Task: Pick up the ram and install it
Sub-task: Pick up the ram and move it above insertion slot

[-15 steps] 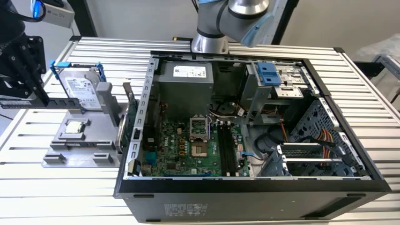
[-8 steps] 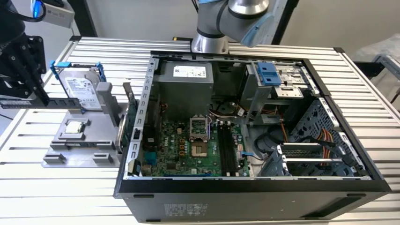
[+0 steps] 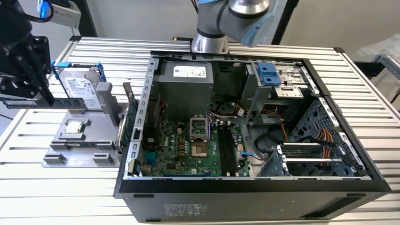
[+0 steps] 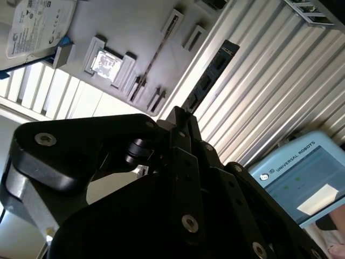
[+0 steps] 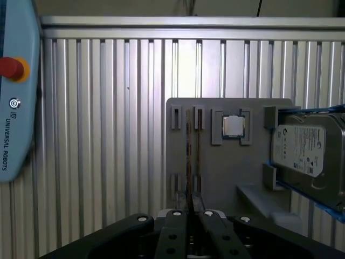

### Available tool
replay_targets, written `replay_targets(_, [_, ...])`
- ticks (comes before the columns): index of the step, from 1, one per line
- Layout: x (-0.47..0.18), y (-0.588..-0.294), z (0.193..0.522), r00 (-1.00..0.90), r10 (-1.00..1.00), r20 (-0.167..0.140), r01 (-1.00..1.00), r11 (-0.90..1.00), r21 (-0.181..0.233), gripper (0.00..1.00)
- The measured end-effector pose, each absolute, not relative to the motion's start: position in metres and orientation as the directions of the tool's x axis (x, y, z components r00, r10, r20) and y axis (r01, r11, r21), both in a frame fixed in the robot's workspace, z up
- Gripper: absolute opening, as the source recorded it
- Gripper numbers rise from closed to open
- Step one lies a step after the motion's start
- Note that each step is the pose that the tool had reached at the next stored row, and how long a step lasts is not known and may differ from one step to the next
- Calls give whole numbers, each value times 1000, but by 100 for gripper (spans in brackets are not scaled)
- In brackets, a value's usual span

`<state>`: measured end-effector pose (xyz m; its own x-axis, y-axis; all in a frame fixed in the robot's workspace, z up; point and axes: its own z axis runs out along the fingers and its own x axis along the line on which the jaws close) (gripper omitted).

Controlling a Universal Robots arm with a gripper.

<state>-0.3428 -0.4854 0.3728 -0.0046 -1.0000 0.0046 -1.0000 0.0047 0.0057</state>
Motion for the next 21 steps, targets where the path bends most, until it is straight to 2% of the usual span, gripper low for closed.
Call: replay_targets(21, [-313,-485,373,-5,-1000,5,-1000,5,6,0])
